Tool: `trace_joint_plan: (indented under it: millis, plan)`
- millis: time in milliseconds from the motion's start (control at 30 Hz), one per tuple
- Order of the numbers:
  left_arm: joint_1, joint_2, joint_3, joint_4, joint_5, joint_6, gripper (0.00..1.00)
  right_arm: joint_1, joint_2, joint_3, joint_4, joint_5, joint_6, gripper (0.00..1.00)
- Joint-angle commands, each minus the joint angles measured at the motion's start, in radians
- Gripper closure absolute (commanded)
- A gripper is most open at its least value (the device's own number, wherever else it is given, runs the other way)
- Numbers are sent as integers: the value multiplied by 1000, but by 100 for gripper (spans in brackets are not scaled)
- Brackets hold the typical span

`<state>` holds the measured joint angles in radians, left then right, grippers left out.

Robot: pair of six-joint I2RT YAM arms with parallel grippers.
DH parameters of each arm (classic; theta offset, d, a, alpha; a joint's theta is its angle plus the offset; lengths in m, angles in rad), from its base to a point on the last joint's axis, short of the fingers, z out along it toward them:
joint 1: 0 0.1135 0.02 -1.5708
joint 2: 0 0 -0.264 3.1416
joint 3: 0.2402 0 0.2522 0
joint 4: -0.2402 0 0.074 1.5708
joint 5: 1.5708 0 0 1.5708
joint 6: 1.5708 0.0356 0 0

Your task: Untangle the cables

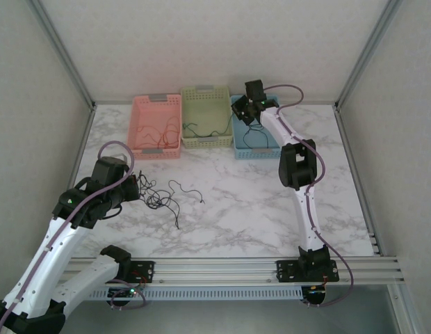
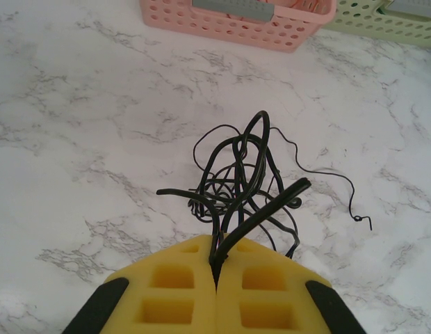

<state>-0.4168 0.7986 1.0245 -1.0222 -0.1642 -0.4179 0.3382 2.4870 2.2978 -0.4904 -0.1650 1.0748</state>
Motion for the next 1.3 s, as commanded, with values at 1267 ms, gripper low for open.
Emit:
trace_joint_plan:
  millis: [1267]
  plan:
    - [9,-2,-9,10,8,14,100,212,173,333,-277,55,-496,93]
